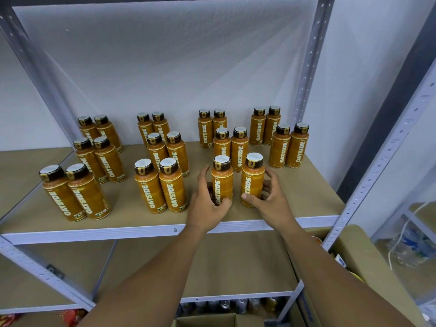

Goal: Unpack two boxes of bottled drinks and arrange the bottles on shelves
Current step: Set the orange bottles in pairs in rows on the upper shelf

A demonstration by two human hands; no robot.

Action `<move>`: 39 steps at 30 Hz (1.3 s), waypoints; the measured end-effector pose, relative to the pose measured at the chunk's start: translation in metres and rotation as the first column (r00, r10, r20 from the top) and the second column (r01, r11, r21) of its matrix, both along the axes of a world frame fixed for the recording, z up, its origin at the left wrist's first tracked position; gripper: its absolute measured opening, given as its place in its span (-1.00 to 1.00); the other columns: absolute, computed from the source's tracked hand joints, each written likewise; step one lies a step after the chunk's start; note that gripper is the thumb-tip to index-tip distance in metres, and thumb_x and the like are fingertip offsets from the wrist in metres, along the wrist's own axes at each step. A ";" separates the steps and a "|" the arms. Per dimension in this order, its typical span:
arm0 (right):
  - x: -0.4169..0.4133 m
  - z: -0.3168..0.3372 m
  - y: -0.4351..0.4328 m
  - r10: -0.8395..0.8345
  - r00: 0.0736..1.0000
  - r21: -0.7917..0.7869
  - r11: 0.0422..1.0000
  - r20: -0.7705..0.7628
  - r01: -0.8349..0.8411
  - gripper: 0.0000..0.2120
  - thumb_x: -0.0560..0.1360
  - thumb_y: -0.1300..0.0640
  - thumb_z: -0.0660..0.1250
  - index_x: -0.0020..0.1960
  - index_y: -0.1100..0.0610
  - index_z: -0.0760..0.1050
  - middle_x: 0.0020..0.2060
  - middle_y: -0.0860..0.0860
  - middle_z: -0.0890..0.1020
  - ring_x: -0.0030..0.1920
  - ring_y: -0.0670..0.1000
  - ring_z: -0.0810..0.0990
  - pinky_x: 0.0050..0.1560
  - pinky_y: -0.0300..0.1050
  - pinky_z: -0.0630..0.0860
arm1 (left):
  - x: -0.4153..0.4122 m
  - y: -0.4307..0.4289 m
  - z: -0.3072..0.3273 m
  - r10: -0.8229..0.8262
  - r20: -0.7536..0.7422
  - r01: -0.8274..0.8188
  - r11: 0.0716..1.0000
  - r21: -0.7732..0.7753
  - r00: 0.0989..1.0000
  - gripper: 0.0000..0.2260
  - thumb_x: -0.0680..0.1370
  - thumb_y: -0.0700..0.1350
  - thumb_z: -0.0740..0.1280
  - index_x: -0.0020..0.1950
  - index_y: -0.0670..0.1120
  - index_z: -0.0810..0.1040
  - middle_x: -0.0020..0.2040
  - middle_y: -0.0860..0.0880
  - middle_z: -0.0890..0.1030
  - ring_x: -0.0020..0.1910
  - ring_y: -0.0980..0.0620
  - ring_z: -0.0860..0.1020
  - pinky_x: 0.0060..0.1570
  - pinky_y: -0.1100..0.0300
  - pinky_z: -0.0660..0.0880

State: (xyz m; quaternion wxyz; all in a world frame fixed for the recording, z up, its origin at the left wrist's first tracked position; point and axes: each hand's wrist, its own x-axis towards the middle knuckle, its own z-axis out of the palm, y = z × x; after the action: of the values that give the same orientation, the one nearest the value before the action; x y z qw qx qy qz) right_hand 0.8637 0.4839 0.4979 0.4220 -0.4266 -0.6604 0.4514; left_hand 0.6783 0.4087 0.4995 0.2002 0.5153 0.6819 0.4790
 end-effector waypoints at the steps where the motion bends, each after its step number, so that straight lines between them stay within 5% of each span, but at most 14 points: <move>1: 0.000 0.000 0.000 0.005 1.000 -0.004 1.000 -0.003 -0.005 -0.12 0.40 0.00 0.61 0.49 -0.34 0.15 0.38 -0.05 0.47 0.36 0.01 0.48 0.28 -0.03 0.53 | 0.000 0.000 0.000 0.005 -0.006 -0.005 1.000 -0.001 1.000 -0.11 0.49 -0.03 0.52 0.59 0.27 -0.02 0.26 0.06 0.56 0.18 0.06 0.60 0.14 0.03 0.63; 6: 0.000 0.001 -0.001 0.019 1.000 -0.024 1.000 -0.019 -0.019 -0.18 0.45 0.07 0.57 0.45 -0.35 0.13 0.30 -0.12 0.48 0.30 -0.04 0.48 0.13 -0.23 0.46 | 0.002 0.001 0.001 0.039 -0.053 -0.040 0.999 -0.004 0.998 -0.09 0.47 0.06 0.55 0.60 0.26 -0.03 0.36 0.02 0.51 0.26 0.02 0.54 0.14 0.06 0.60; 18: 0.000 0.000 -0.001 0.018 1.000 -0.013 1.000 -0.022 -0.019 -0.07 0.37 -0.03 0.63 0.50 -0.35 0.12 0.43 -0.07 0.43 0.38 -0.01 0.45 0.33 0.02 0.52 | 0.002 0.001 0.000 0.030 -0.071 -0.030 1.000 0.004 0.997 -0.10 0.49 0.05 0.53 0.59 0.28 -0.05 0.46 -0.01 0.44 0.38 -0.04 0.49 0.24 -0.04 0.58; 29: 0.000 0.001 -0.002 0.034 0.999 -0.011 0.999 0.007 -0.034 -0.11 0.46 0.07 0.57 0.57 -0.23 0.09 0.39 -0.03 0.48 0.37 0.00 0.47 0.31 -0.03 0.49 | -0.001 0.002 -0.003 0.010 -0.062 -0.010 1.000 0.006 0.998 -0.10 0.48 0.02 0.51 0.58 0.29 -0.06 0.24 0.04 0.55 0.15 0.03 0.59 0.11 0.01 0.64; 39: -0.001 0.001 -0.001 0.041 0.999 -0.006 0.999 0.005 -0.041 -0.11 0.45 0.09 0.57 0.58 -0.20 0.10 0.40 -0.04 0.47 0.32 -0.05 0.48 0.26 -0.10 0.49 | 0.000 0.003 -0.001 0.021 -0.055 -0.021 1.000 0.002 0.998 -0.10 0.48 0.06 0.54 0.61 0.24 -0.02 0.30 0.03 0.54 0.18 0.05 0.56 0.05 0.15 0.57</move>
State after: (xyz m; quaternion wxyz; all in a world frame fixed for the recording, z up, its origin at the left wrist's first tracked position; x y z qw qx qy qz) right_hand 0.8631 0.4827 0.4990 0.4096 -0.4155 -0.6688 0.4608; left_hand 0.6783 0.4118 0.4982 0.1758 0.5213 0.6922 0.4671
